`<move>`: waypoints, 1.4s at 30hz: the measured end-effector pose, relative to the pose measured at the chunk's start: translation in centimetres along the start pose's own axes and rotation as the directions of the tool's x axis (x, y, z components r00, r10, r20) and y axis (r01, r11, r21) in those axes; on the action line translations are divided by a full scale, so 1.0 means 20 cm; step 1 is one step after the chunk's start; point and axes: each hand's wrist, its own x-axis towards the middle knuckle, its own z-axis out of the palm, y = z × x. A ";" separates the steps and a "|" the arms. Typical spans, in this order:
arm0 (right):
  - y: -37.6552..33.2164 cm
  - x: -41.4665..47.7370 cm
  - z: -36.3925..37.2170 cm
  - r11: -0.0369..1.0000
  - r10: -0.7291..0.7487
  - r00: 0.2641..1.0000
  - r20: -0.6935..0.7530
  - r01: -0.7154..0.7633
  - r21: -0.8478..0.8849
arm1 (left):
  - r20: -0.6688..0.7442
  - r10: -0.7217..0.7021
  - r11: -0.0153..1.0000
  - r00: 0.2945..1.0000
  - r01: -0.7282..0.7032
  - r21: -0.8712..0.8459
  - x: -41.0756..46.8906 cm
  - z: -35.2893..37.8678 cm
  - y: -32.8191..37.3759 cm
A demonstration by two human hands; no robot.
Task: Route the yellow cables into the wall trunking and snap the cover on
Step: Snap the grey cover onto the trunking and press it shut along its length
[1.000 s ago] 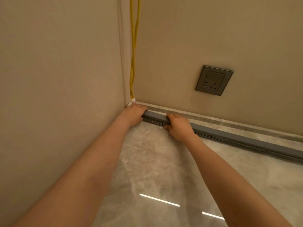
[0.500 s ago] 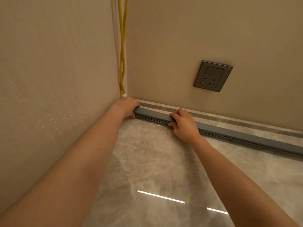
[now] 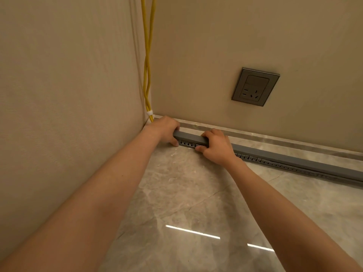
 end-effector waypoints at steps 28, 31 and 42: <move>0.05 -0.10 0.08 0.985 0.078 0.990 -0.120 -0.095 -0.145 | -0.078 0.179 0.981 0.981 -0.184 -0.058 -0.01 0.18 0.25; 0.01 -0.10 0.10 0.982 0.122 0.978 -0.171 -0.144 -0.124 | -0.179 0.113 0.988 0.977 -0.130 -0.085 -0.02 0.20 0.28; 0.05 -0.09 0.04 0.997 0.079 0.993 -0.083 -0.081 -0.018 | -0.255 0.026 0.995 0.967 -0.048 -0.082 -0.03 0.22 0.32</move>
